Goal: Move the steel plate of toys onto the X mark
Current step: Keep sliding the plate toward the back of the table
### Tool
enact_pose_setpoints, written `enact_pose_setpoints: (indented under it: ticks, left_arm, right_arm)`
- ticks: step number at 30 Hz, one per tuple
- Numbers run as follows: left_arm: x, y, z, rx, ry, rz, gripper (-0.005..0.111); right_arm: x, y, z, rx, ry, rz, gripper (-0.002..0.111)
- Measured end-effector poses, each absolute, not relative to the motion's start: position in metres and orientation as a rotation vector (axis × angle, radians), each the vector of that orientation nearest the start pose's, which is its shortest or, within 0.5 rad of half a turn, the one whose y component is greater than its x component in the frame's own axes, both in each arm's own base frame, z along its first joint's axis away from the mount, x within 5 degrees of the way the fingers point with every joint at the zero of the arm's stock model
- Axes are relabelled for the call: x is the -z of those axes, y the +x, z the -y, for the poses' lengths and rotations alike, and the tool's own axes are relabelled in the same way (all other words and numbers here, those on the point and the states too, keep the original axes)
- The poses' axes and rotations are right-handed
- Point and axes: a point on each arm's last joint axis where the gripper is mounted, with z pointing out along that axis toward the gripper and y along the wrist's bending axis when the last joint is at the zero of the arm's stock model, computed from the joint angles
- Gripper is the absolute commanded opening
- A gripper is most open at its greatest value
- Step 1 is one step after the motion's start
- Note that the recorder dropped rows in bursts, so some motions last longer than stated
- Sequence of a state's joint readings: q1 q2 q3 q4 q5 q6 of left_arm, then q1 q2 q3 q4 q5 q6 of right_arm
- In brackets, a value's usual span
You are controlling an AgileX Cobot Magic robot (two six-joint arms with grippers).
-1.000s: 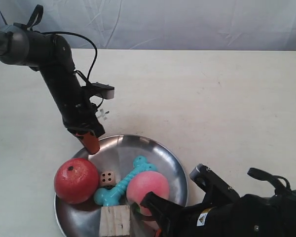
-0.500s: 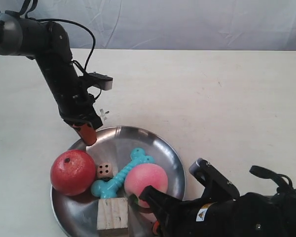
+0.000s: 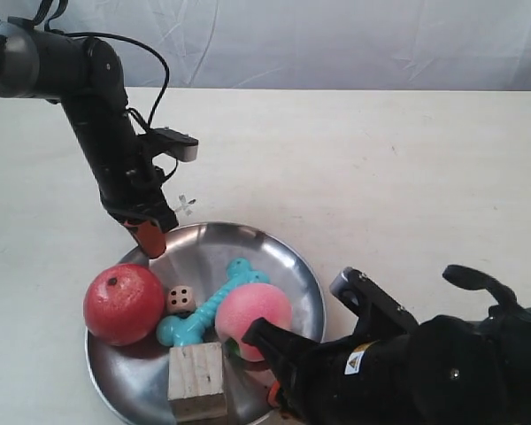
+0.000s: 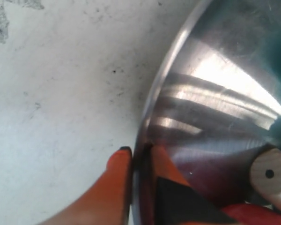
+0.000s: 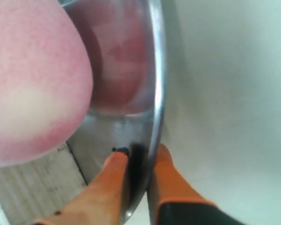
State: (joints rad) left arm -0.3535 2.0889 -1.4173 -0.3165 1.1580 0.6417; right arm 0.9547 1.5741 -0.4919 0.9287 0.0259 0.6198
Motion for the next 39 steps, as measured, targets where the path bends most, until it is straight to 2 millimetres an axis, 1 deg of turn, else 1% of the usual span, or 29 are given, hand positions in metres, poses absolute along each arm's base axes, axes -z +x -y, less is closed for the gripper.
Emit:
enact_pose_setpoints:
  ticks: [17,23,25,28,32,35,39]
  left_arm:
    - [-0.154,0.361,0.154,0.361,1.320,-2.925,0.000]
    - [-0.160,0.369,0.151,0.276,1.333,-2.895,0.000]
    - [-0.164,0.373,0.149,0.231,1.331,-2.881,0.000]
    - [-0.171,0.384,0.141,0.185,1.294,-2.858,0.000]
    - [-0.176,0.405,0.123,0.147,1.197,-2.853,0.000]
    - [-0.174,0.421,0.110,0.129,1.124,-2.842,0.000]
    - [-0.166,0.438,0.106,0.107,1.069,-2.790,0.000]
  right_arm:
    - [-0.138,0.171,-0.186,-0.771,0.780,-2.712,-0.001]
    - [-0.144,0.189,-0.189,-0.769,0.723,-2.702,-0.001]
    - [-0.143,0.199,-0.192,-0.754,0.706,-2.715,-0.001]
    - [-0.139,0.219,-0.198,-0.727,0.683,-2.724,-0.001]
    - [-0.132,0.258,-0.208,-0.698,0.652,-2.710,-0.001]
    - [-0.127,0.285,-0.212,-0.676,0.615,-2.694,-0.001]
    - [-0.120,0.316,-0.214,-0.640,0.579,-2.692,-0.001]
